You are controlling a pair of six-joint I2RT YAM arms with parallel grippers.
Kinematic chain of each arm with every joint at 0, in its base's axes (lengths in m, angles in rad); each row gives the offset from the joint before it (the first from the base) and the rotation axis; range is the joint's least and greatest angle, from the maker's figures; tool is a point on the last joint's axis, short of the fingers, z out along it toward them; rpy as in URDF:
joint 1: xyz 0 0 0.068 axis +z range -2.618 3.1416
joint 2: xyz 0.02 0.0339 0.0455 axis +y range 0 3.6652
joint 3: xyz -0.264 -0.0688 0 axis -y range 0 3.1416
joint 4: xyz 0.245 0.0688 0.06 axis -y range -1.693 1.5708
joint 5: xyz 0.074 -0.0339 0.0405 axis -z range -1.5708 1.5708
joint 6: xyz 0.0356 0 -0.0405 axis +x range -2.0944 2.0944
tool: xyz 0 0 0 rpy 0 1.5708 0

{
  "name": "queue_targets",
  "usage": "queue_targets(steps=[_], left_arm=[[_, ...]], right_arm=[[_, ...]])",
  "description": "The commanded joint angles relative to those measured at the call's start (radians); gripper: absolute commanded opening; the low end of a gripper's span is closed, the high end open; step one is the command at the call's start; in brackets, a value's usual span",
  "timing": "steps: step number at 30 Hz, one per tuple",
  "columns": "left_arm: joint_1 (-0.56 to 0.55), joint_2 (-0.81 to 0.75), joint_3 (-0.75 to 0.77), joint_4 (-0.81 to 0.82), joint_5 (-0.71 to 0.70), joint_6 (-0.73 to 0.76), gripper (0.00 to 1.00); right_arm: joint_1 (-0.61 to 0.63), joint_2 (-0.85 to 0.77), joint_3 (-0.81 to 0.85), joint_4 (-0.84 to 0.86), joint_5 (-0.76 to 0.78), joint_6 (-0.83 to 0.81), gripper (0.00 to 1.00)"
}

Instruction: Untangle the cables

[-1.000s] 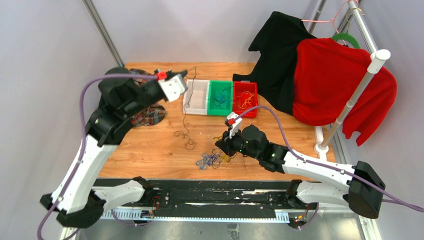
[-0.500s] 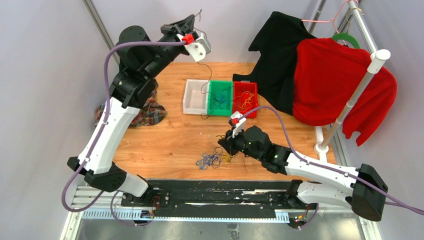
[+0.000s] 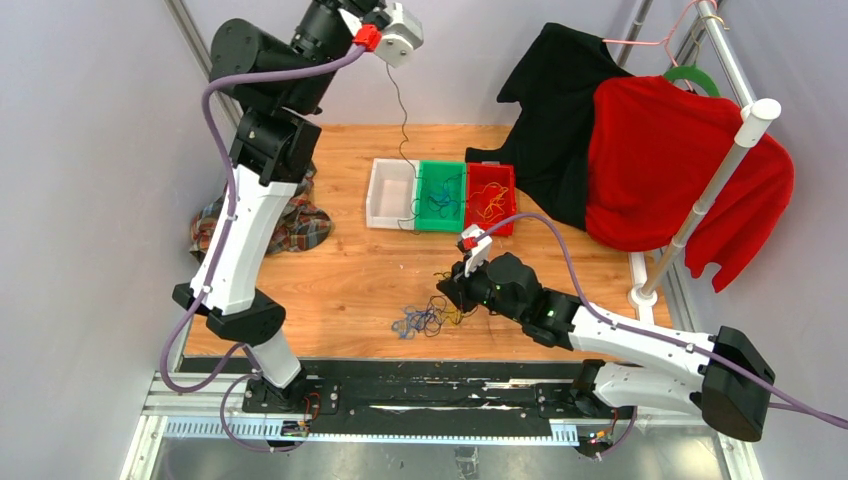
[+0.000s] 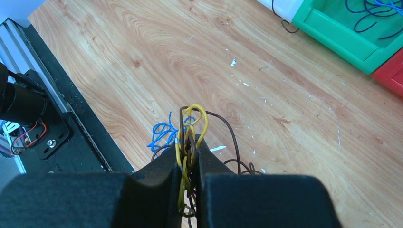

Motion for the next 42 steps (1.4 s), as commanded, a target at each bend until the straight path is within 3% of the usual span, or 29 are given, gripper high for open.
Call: queue_targets(steps=[1, 7, 13, 25, 31, 42], left_arm=[[-0.006, -0.005, 0.039, 0.218, 0.034, 0.014, 0.0], [-0.005, 0.011, 0.044, 0.417, 0.019, 0.035, 0.0], [-0.005, 0.05, 0.171, 0.561, 0.087, 0.028, 0.01], [-0.005, -0.088, 0.121, 0.598, 0.174, 0.012, 0.01], [-0.005, -0.181, -0.108, 0.596, 0.165, 0.027, 0.0], [-0.002, -0.116, -0.127, 0.553, 0.058, 0.04, 0.01]], right_arm=[[-0.01, 0.007, -0.015, 0.008, 0.016, 0.018, 0.05], [-0.011, 0.02, -0.017, 0.018, 0.01, 0.022, 0.05], [-0.01, 0.015, -0.03, 0.022, 0.01, 0.027, 0.05], [-0.011, 0.043, -0.013, 0.019, -0.009, 0.026, 0.05], [-0.011, 0.054, -0.007, 0.02, -0.023, 0.038, 0.04], [-0.011, 0.03, -0.013, -0.008, -0.018, 0.041, 0.04]])
